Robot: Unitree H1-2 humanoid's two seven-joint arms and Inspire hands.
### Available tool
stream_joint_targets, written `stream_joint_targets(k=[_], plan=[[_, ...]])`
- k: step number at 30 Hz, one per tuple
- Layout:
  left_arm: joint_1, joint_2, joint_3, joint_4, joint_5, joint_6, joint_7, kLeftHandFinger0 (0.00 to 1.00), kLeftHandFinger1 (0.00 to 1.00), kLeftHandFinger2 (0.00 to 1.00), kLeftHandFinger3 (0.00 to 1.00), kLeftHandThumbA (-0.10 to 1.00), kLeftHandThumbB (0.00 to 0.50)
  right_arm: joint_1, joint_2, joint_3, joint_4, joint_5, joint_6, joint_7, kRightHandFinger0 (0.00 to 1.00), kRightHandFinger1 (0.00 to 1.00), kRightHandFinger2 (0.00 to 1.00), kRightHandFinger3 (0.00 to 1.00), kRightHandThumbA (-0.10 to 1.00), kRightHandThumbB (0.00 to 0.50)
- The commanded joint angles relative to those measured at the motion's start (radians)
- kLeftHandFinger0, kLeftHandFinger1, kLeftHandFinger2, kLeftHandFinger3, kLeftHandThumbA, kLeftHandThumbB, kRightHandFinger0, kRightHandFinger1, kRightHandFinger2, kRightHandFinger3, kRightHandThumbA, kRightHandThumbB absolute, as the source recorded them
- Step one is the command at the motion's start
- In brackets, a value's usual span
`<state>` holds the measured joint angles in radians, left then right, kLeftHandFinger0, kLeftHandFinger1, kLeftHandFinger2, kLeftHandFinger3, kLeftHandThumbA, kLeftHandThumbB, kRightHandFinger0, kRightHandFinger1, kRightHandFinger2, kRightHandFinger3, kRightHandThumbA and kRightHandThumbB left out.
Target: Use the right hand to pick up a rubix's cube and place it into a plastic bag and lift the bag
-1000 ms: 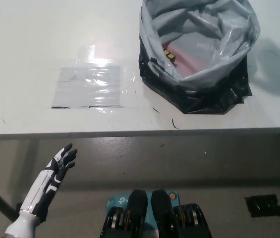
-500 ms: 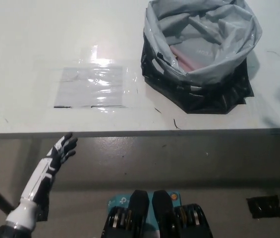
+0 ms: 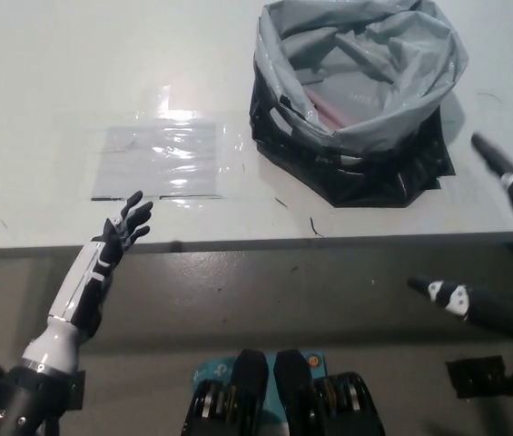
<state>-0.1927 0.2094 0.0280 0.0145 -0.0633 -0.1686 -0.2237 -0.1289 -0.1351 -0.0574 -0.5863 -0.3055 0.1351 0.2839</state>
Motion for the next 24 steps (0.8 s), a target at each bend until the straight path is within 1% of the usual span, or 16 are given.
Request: stream_joint_targets(k=[1,2,3,9,12,13,15,16,17,19,21,22,24], plan=[[-0.005,-0.024,0.052,-0.052,-0.013,-0.104,0.068,1.00,1.00,1.00,1.00,1.00,0.217,0.010,0.077,-0.047,0.245,0.134,-0.413,-0.199,1.00,1.00,1.00,1.00,1.00,0.148],[0.000,-0.025,0.055,-0.047,-0.014,-0.119,0.067,1.00,1.00,1.00,1.00,1.00,0.193,0.006,0.082,-0.051,0.275,0.128,-0.422,-0.206,1.00,1.00,1.00,1.00,1.00,0.136],[0.001,-0.026,0.059,-0.042,-0.014,-0.128,0.067,1.00,1.00,1.00,1.00,1.00,0.189,0.004,0.086,-0.056,0.297,0.128,-0.427,-0.209,1.00,1.00,1.00,1.00,1.00,0.132],[0.052,-0.035,0.061,-0.048,-0.005,-0.129,0.061,1.00,1.00,1.00,1.00,1.00,0.191,0.060,0.118,-0.063,0.383,0.099,-0.460,-0.243,1.00,1.00,1.00,1.00,1.00,0.149],[0.081,-0.042,0.060,-0.048,0.003,-0.127,0.058,1.00,1.00,1.00,1.00,1.00,0.206,0.087,0.127,-0.060,0.448,0.115,-0.512,-0.246,1.00,1.00,1.00,1.00,1.00,0.168],[0.097,-0.041,0.061,-0.051,-0.001,-0.126,0.051,1.00,1.00,1.00,1.00,1.00,0.214,0.101,0.132,-0.054,0.471,0.119,-0.538,-0.247,1.00,1.00,1.00,1.00,1.00,0.150],[0.106,-0.038,0.064,-0.057,-0.009,-0.119,0.045,1.00,1.00,1.00,1.00,1.00,0.216,0.110,0.137,-0.049,0.480,0.114,-0.553,-0.250,1.00,1.00,1.00,1.00,0.99,0.150],[0.116,-0.036,0.064,-0.063,-0.012,-0.115,0.041,1.00,1.00,1.00,1.00,1.00,0.221,0.122,0.142,-0.045,0.483,0.116,-0.565,-0.252,1.00,1.00,1.00,1.00,0.95,0.129],[0.120,-0.036,0.064,-0.066,-0.010,-0.113,0.040,1.00,1.00,1.00,1.00,1.00,0.230,0.128,0.144,-0.045,0.480,0.115,-0.566,-0.253,1.00,1.00,1.00,1.00,0.95,0.128],[0.123,-0.038,0.063,-0.067,-0.010,-0.111,0.039,1.00,1.00,1.00,1.00,1.00,0.233,0.139,0.143,-0.044,0.475,0.117,-0.570,-0.253,1.00,1.00,1.00,1.00,0.96,0.137],[0.125,-0.038,0.065,-0.073,-0.015,-0.105,0.037,1.00,1.00,1.00,1.00,1.00,0.253,0.147,0.143,-0.046,0.471,0.117,-0.573,-0.258,1.00,1.00,1.00,1.00,0.99,0.150],[0.126,-0.038,0.066,-0.075,-0.016,-0.103,0.037,1.00,1.00,1.00,1.00,1.00,0.254,0.149,0.142,-0.046,0.469,0.113,-0.576,-0.261,1.00,1.00,1.00,1.00,0.99,0.148],[0.119,-0.036,0.068,-0.072,-0.017,-0.104,0.035,1.00,1.00,1.00,1.00,1.00,0.257,0.152,0.140,-0.047,0.460,0.107,-0.578,-0.265,1.00,1.00,1.00,1.00,0.98,0.162]])
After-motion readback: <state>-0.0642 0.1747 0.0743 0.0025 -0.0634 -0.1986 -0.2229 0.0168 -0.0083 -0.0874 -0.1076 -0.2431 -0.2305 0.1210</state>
